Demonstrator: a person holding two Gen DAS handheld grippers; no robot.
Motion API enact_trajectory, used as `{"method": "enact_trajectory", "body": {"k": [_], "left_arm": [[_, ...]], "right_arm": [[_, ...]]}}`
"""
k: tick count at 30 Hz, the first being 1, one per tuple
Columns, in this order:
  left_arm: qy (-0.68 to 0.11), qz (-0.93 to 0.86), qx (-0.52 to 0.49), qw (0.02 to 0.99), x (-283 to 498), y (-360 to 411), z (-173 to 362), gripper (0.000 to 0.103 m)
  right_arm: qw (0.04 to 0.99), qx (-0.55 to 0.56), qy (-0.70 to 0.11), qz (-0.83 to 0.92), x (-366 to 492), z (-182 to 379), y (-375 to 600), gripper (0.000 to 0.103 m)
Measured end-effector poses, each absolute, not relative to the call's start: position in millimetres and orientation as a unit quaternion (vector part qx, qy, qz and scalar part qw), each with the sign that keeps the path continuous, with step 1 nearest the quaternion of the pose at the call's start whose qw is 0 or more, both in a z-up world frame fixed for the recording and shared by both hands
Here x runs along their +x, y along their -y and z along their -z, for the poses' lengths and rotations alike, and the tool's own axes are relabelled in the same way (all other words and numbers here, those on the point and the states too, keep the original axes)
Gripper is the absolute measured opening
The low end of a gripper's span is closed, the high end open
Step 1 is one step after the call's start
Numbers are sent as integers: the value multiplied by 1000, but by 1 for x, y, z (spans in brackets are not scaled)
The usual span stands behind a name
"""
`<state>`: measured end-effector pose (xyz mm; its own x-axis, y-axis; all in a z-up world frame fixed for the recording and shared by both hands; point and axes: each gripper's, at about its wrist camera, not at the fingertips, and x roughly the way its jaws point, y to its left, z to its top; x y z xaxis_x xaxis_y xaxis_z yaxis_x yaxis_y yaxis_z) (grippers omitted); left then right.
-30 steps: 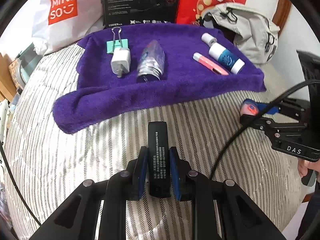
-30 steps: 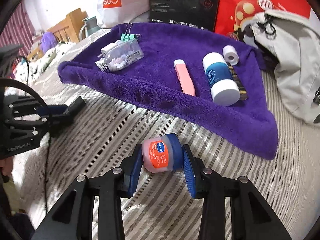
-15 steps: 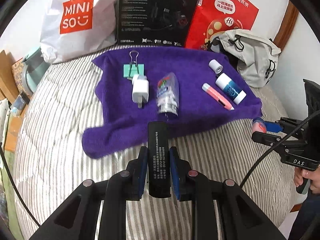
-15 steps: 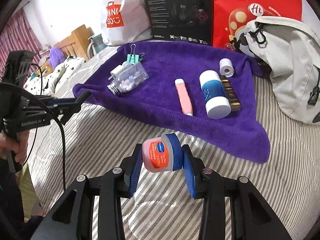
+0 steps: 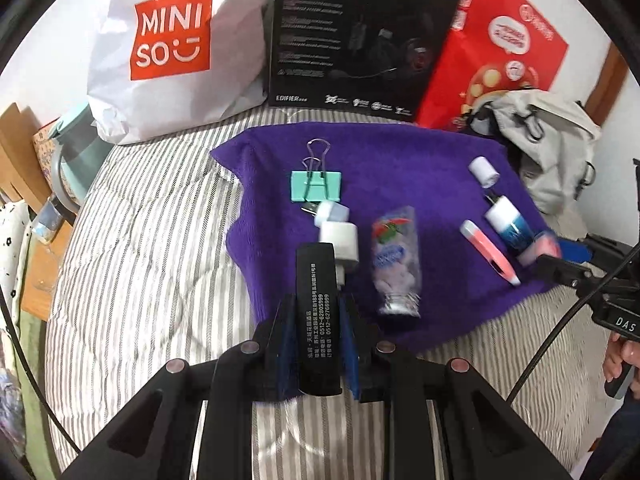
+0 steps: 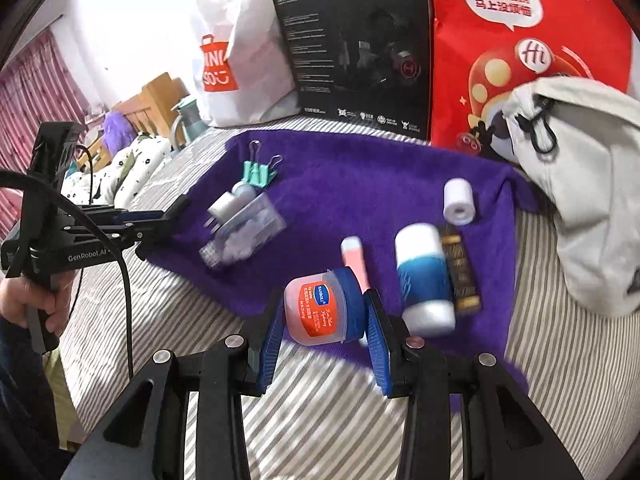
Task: Organize rigid objects
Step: 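Set the power bank on the towel with the left gripper while the right places the Vaseline jar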
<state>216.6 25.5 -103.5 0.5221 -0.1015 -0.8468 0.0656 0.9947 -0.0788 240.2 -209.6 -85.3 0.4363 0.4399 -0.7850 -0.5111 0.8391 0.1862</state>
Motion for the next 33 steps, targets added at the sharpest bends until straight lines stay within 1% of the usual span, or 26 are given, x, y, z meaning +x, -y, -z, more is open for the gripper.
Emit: {"method": "enact_trajectory", "body": {"k": [10,23,28,31,33], "left_arm": [[-509,34,-5,860,250,-21,122,21],[-523,33,21,851,262,-9,134,21],[-534,41,21,844,262,-6,134,26],[-536,45,22,843,259,-5,132,32],[-536,54,15,842,255,-7,129,37]], "right_arm": [[847,-43,-462,-259,293,100,200,38],[845,-83,-468,-244,341,112,170,38],[835,-108,-486,-233,362,123,156,38],[830,-113,-495,-231,368,129,151,38],[827,-119,-500,-227,371,133,149,38]]}}
